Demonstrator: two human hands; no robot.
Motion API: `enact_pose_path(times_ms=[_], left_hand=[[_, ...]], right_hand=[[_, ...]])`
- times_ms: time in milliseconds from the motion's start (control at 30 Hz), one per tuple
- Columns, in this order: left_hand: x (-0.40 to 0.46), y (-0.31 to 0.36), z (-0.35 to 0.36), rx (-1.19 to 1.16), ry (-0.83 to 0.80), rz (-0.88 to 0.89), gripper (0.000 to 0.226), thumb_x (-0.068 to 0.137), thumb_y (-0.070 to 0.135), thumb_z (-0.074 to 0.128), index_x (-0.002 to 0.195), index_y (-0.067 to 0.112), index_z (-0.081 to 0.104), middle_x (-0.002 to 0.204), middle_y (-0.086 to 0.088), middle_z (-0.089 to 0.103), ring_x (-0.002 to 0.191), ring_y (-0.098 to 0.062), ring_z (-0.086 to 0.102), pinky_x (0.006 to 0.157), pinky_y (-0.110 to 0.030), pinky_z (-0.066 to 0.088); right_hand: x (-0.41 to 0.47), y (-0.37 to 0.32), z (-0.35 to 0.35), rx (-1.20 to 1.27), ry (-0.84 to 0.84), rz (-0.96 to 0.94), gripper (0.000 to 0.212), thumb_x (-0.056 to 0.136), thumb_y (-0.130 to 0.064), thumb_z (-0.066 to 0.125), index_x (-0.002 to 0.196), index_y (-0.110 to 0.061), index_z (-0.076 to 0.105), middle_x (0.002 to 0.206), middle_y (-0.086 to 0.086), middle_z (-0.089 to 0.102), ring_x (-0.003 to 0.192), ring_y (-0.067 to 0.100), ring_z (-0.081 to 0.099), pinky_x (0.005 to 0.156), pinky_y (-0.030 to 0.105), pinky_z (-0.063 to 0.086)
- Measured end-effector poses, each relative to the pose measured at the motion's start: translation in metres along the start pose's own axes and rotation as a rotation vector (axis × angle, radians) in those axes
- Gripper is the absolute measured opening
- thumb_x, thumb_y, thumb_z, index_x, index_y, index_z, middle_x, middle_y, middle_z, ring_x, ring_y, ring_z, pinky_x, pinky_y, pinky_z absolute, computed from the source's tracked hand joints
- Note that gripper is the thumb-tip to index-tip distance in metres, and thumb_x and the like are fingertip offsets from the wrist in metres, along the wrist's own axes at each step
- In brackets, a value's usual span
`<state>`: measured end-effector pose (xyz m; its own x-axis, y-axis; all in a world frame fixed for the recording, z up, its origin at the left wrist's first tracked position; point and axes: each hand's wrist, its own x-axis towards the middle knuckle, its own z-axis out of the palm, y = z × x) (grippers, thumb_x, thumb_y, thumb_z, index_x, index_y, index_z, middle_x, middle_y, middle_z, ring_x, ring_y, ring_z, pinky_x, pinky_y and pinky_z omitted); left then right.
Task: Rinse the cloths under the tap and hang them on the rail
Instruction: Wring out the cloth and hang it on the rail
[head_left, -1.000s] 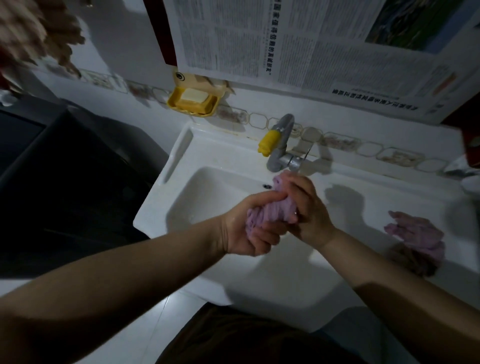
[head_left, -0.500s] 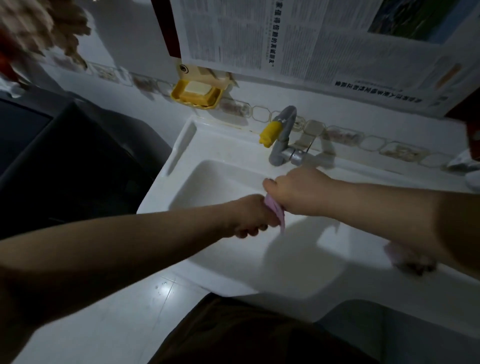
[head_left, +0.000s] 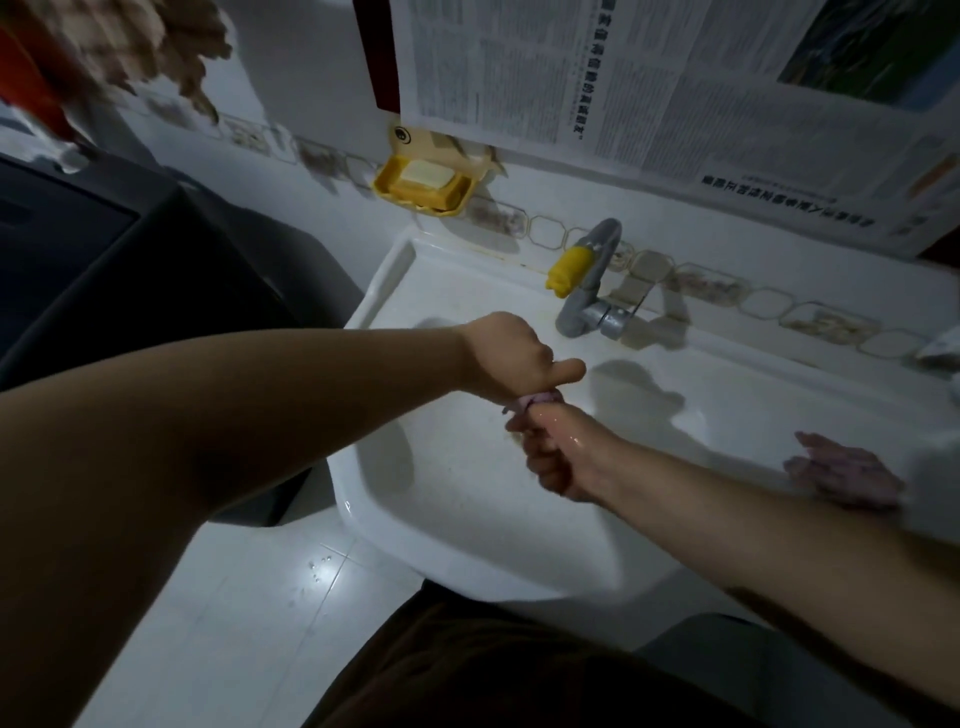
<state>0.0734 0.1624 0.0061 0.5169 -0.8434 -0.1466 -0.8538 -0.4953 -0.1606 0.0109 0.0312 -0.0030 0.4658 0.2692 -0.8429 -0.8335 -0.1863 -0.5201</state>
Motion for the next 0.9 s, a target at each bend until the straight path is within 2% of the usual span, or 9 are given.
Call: enact_pose_path(times_ms=[67,133,234,334,434,567,667,801,901], left_hand=[[-0.003,-0.008,-0.005,0.071,0.133,0.143,0.043,0.087,0.035,0.063,0.112,0.009,0.039,0.062,-0.007,0.057,0.044,-0.027,0.049,0.046,-0.025,0.03],[-0.005,-0.011,-0.007,0.123,0.229,0.206,0.045,0.079,0.032,0.072,0.099,0.009,0.038,0.051,-0.005,0.05,0.034,-0.026,0.044,0.044,-0.021,0.024],[-0.005,-0.011,-0.01,0.141,0.372,0.252,0.045,0.078,0.031,0.073,0.092,0.01,0.035,0.048,-0.004,0.046,0.032,-0.024,0.043,0.044,-0.02,0.023],[-0.006,-0.011,-0.015,0.178,0.477,0.216,0.042,0.08,0.032,0.071,0.092,0.011,0.037,0.049,-0.003,0.048,0.033,-0.024,0.044,0.043,-0.019,0.022],[-0.011,-0.013,-0.019,0.183,0.521,0.194,0.036,0.085,0.034,0.063,0.091,0.011,0.037,0.049,-0.003,0.049,0.034,-0.023,0.045,0.043,-0.019,0.022],[-0.022,-0.017,-0.026,0.179,0.549,0.165,0.03,0.09,0.037,0.053,0.091,0.012,0.037,0.049,-0.001,0.048,0.035,-0.021,0.045,0.043,-0.019,0.022],[-0.029,-0.021,-0.027,0.2,0.567,0.155,0.03,0.09,0.037,0.054,0.091,0.012,0.038,0.049,-0.001,0.048,0.035,-0.02,0.045,0.044,-0.019,0.021],[-0.04,-0.026,-0.026,0.215,0.634,0.146,0.024,0.095,0.034,0.047,0.091,0.012,0.038,0.048,-0.001,0.047,0.035,-0.019,0.044,0.045,-0.02,0.018],[-0.048,-0.029,-0.019,0.176,0.625,0.139,0.023,0.098,0.034,0.042,0.09,0.012,0.038,0.049,-0.001,0.048,0.036,-0.02,0.044,0.045,-0.02,0.019]], right_hand=[[-0.006,0.001,0.009,0.157,-0.054,0.021,0.027,0.087,-0.015,0.047,0.061,-0.022,0.045,0.042,-0.007,0.024,0.032,0.006,0.016,0.037,0.012,0.008],[-0.013,0.003,0.015,0.251,-0.11,0.044,0.03,0.086,-0.015,0.047,0.058,-0.022,0.04,0.041,-0.008,0.024,0.031,0.005,0.015,0.035,0.012,0.007],[-0.022,0.005,0.017,0.34,-0.17,0.045,0.029,0.083,-0.014,0.046,0.058,-0.023,0.037,0.04,-0.008,0.023,0.029,0.005,0.016,0.034,0.011,0.008],[-0.029,0.004,0.018,0.408,-0.181,0.005,0.029,0.084,-0.012,0.045,0.057,-0.022,0.039,0.042,-0.007,0.022,0.03,0.006,0.014,0.035,0.011,0.008],[-0.033,0.002,0.021,0.428,-0.197,-0.026,0.036,0.086,-0.013,0.044,0.051,-0.021,0.046,0.042,-0.007,0.022,0.031,0.006,0.015,0.036,0.011,0.009],[-0.037,-0.003,0.029,0.418,-0.247,-0.035,0.036,0.086,-0.013,0.042,0.051,-0.022,0.04,0.041,-0.007,0.022,0.031,0.006,0.016,0.036,0.013,0.008],[-0.037,-0.007,0.033,0.398,-0.27,-0.044,0.045,0.087,-0.014,0.041,0.043,-0.02,0.046,0.041,-0.007,0.023,0.03,0.006,0.017,0.037,0.015,0.007],[-0.036,-0.01,0.042,0.392,-0.274,-0.04,0.035,0.088,-0.016,0.04,0.054,-0.022,0.043,0.04,-0.006,0.023,0.03,0.006,0.017,0.036,0.013,0.008],[-0.032,-0.011,0.051,0.364,-0.271,-0.041,0.03,0.089,-0.016,0.041,0.06,-0.023,0.042,0.04,-0.006,0.024,0.03,0.005,0.018,0.034,0.013,0.009]])
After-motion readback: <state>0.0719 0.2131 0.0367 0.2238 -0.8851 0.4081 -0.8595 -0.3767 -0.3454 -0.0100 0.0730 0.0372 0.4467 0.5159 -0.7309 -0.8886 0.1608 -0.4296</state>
